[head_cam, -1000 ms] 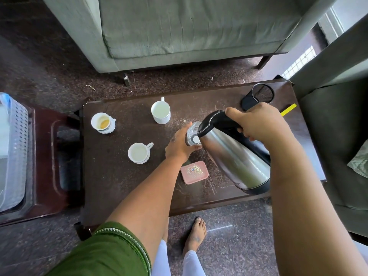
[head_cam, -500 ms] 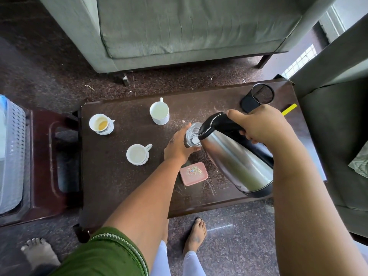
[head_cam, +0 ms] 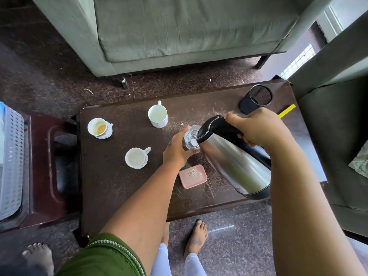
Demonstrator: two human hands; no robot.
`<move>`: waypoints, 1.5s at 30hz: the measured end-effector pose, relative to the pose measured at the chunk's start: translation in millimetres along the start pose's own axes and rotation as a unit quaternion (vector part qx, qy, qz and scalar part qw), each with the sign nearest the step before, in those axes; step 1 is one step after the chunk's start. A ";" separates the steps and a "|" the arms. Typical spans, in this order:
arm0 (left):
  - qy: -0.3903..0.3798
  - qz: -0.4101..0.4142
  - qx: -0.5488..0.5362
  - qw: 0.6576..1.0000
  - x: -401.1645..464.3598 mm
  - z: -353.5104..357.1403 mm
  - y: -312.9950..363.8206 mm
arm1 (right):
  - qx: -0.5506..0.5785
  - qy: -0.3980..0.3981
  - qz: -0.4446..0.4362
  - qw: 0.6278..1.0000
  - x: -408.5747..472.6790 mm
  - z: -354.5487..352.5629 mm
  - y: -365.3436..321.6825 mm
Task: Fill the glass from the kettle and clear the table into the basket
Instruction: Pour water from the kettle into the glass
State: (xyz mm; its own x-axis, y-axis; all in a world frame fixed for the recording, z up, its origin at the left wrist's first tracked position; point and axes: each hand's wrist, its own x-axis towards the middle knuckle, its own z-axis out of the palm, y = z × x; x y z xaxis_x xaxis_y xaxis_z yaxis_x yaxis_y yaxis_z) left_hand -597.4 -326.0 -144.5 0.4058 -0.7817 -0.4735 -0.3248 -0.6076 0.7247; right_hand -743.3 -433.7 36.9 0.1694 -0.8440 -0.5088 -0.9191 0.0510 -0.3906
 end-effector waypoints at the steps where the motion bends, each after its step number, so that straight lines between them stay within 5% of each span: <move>1: -0.001 0.001 -0.002 1.000 -0.4 0.0 -0.2 | 0.002 0.000 -0.001 1.000 0.0 0.7 0.1; 45: 0.004 0.012 0.004 1.000 2.5 3.2 -6.8 | 0.010 0.017 -0.003 1.000 -5.0 7.2 16.3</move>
State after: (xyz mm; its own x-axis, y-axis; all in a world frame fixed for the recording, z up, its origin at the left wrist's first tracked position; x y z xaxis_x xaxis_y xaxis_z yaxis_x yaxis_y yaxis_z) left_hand -596.9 -324.3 -152.3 0.4049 -0.7946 -0.4524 -0.3420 -0.5904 0.7311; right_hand -756.6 -424.8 27.6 0.1616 -0.8625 -0.4796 -0.9109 0.0566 -0.4087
